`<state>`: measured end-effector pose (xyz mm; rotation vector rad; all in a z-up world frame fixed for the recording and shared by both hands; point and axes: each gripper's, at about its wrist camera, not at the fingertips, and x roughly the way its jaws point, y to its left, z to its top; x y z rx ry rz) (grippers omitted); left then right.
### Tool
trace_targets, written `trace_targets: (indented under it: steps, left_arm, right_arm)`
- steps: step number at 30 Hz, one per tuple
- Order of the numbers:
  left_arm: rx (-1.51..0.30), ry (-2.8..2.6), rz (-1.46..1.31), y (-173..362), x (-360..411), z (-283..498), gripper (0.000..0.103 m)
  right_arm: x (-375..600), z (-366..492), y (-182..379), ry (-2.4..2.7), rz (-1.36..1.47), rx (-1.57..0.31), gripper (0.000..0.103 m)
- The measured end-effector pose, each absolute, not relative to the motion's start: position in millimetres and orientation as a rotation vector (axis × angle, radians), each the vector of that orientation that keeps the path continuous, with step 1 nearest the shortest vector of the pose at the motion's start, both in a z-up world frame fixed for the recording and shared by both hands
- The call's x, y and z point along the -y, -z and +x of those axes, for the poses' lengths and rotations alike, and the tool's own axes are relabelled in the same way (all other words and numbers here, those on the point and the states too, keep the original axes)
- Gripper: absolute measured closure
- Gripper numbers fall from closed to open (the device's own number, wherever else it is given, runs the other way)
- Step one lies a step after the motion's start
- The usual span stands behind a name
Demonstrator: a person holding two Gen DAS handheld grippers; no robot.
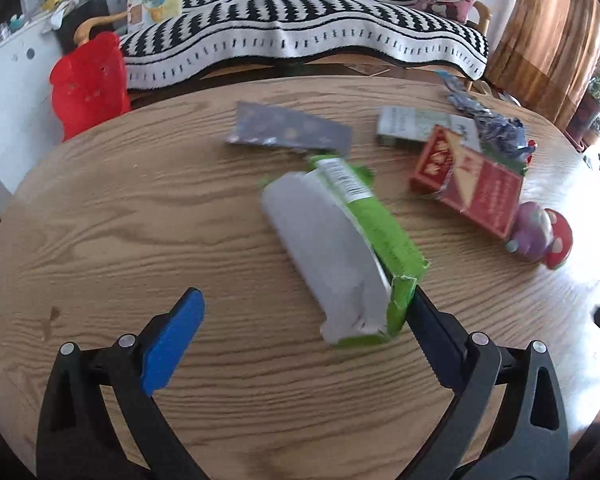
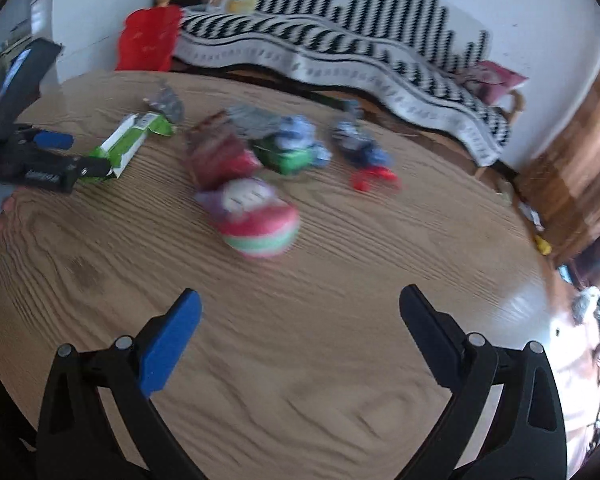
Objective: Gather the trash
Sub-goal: 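Move both grippers back toward the remaining trash on the table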
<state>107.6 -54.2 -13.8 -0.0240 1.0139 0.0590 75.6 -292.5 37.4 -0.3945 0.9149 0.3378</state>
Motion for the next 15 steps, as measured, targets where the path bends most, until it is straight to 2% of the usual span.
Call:
trace_targets:
  steps: [4, 15]
  left_arm:
    - [-1.012, -0.051, -0.042, 16, 43, 105, 0.006]
    - [-0.996, 0.039, -0.119, 18, 75, 135, 0.006]
  right_arm:
    - [268, 102, -24, -0.371, -0.367, -0.950, 0.007]
    - [241, 141, -1, -0.386, -0.376, -0.981, 0.007]
